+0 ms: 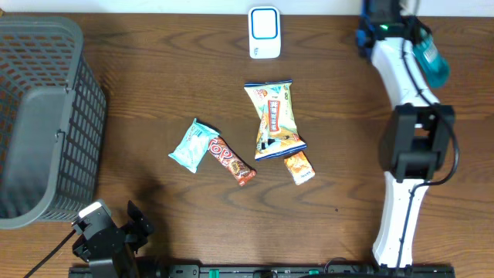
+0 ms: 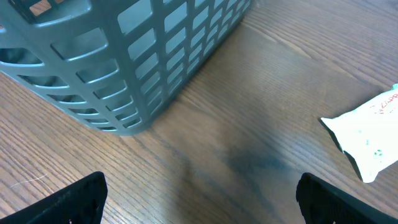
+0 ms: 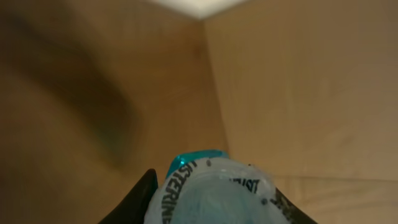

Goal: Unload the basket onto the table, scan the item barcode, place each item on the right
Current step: 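Carry the bottle to the right edge and set it down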

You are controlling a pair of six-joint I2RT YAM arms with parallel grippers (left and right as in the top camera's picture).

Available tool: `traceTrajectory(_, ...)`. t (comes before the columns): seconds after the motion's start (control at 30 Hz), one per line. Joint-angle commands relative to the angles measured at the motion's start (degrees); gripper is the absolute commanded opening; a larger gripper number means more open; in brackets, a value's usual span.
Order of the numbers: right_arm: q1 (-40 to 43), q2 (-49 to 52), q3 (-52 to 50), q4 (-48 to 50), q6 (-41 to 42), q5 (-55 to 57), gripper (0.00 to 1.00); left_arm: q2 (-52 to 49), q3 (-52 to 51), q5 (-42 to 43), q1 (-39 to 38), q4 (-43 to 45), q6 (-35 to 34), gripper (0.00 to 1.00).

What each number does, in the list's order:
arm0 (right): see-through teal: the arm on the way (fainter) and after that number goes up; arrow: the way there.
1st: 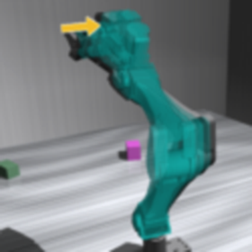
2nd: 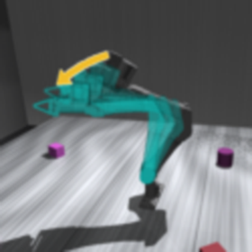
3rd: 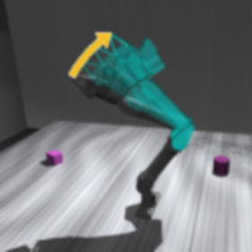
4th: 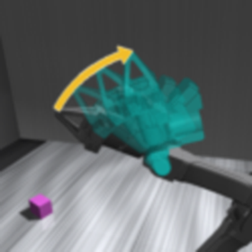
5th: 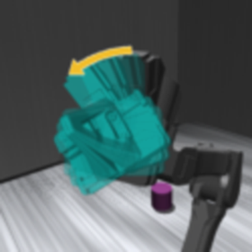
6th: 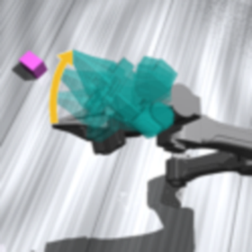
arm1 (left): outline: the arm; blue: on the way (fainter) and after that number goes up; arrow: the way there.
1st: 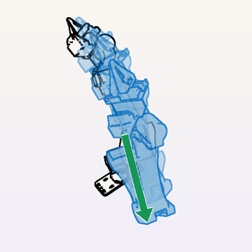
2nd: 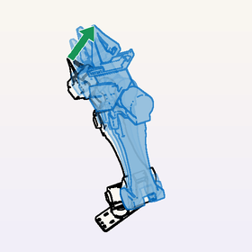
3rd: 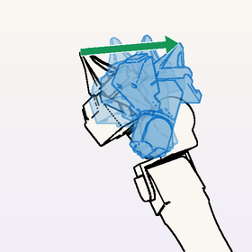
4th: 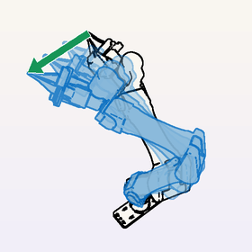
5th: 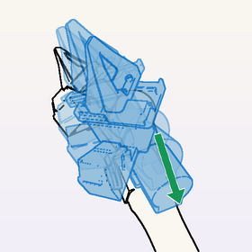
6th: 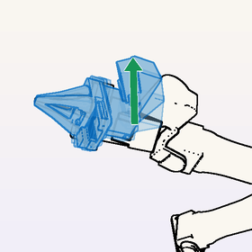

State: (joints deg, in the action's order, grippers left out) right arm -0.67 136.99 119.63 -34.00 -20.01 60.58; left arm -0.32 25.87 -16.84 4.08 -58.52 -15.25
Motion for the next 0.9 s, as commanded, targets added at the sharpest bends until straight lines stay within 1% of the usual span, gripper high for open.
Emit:
traceTrajectory(0.0, 5.4, -0.68, -4.31, -0.74, 6.34, 3.19, 0.03, 0.09, 0.57, -0.52, 0.09, -0.02, -0.52, 0.97)
traceTrajectory(0.07, 8.44, -0.68, -5.84, -0.83, 7.67, 3.17, 0.04, 0.09, 0.57, -0.52, 0.09, -0.02, -0.52, 0.98)
traceTrajectory(0.1, 11.17, -0.68, -7.17, -0.83, 9.92, 3.08, 0.06, 0.09, 0.57, -0.52, 0.09, -0.02, -0.52, 0.97)
traceTrajectory(0.27, 16.65, -0.68, -10.01, -1.77, 14.99, 2.05, 0.12, 0.09, 0.57, -0.52, 0.09, -0.02, -0.52, 0.97)
traceTrajectory(0.37, 19.56, -0.68, -10.71, -3.89, 20.48, 1.01, 0.18, 0.09, 0.57, -0.52, 0.09, -0.02, -0.52, 0.97)
traceTrajectory(0.43, 21.05, -0.68, -10.71, -6.05, 23.56, -1.97, 0.23, 0.09, 0.57, -0.52, 0.09, -0.04, -0.52, 0.97)
traceTrajectory(0.47, 22.08, -0.68, -10.71, -7.52, 25.79, -4.37, 0.27, 0.09, 0.57, -0.52, 0.09, -0.02, -0.52, 0.97)
traceTrajectory(0.57, 23.69, -0.68, -10.71, -10.67, 30.84, -6.97, 0.36, 0.09, 0.57, -0.52, 0.09, -0.02, -0.52, 0.97)
traceTrajectory(0.63, 24.57, -0.68, -10.71, -11.34, 30.95, -7.85, 0.46, 0.09, 0.57, -0.52, 0.09, -0.02, -0.52, 0.97)
traceTrajectory(0.67, 24.98, -0.68, -10.69, -11.72, 31.1, -7.8, 0.54, 0.09, 0.57, -0.52, 0.09, -0.02, -0.52, 0.97)
traceTrajectory(0.7, 25.46, -0.68, -10.67, -12.13, 31.15, -7.76, 0.68, 0.09, 0.57, -0.52, 0.09, -0.02, -0.52, 0.97)
traceTrajectory(0.77, 26.25, -0.7, -10.56, -13.07, 31.15, -7.78, 0.85, 0.09, 0.57, -0.52, 0.09, -0.02, -0.52, 0.97)
traceTrajectory(0.83, 26.56, -0.7, -10.49, -14.27, 31.12, -7.78, 0.98, 0.09, 0.57, -0.52, 0.09, -0.02, -0.52, 0.97)
traceTrajectory(0.87, 26.47, -0.72, -10.38, -14.78, 31.15, -7.8, 0.99, 0.09, 0.57, -0.52, 0.09, -0.02, -0.52, 0.97)
